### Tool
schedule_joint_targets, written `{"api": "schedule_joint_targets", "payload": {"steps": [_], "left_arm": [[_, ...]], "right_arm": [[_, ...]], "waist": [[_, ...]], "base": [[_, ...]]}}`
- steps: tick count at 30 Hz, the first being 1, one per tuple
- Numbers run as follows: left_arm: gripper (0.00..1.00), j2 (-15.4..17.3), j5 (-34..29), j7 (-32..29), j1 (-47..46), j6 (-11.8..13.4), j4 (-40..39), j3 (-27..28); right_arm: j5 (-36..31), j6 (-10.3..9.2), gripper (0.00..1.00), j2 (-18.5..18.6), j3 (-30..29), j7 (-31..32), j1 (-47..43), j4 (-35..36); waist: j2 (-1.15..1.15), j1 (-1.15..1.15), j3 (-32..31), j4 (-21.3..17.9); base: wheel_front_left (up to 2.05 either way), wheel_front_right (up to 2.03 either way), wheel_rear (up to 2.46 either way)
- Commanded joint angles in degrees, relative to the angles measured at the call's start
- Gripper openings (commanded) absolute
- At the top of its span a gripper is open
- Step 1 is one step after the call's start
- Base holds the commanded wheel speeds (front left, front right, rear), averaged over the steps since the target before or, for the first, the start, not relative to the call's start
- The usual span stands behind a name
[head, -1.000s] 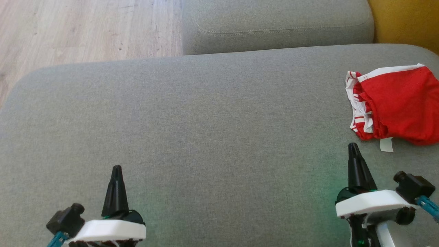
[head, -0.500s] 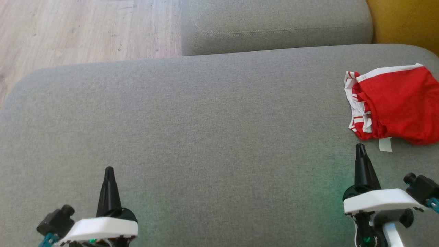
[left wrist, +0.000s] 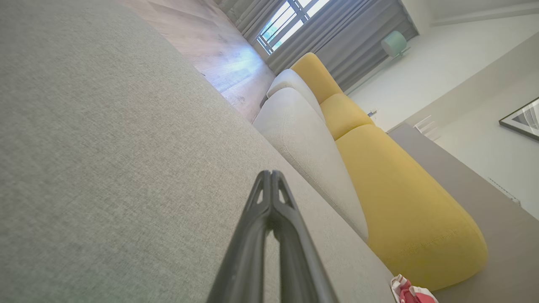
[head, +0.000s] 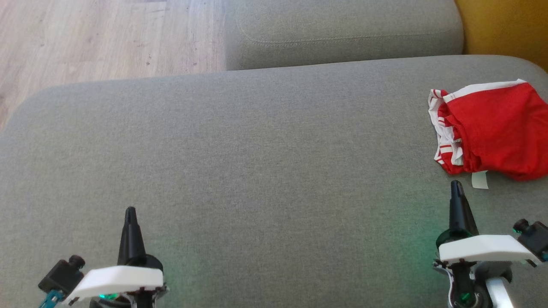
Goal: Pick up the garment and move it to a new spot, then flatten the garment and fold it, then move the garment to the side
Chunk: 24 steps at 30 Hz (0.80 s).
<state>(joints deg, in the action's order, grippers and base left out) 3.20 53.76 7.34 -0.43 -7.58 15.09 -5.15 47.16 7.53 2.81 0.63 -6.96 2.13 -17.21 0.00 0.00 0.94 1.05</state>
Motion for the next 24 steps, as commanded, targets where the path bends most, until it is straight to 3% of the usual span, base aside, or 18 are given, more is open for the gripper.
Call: {"api": "schedule_joint_targets", "payload": {"steps": [1,24], "left_arm": [[0.00,0.86,1.63,-0.47,-2.94,0.04,-1.52,1.73],[0.00,0.98,13.55,-4.05,-3.75,0.05,-1.41,4.13]], "right_arm": [[1.98,-0.02,0.00,1.02,-0.03,0.50,3.06,2.19],[15.73,-0.03,0.00,1.13,-1.67,4.05,3.31,2.53]], "waist": [[0.00,0.00,-0.02,-0.02],[0.00,0.00,-0.25,-0.34]], "base": [[0.00,0.00,0.00],[0.00,0.00,0.00]]}}
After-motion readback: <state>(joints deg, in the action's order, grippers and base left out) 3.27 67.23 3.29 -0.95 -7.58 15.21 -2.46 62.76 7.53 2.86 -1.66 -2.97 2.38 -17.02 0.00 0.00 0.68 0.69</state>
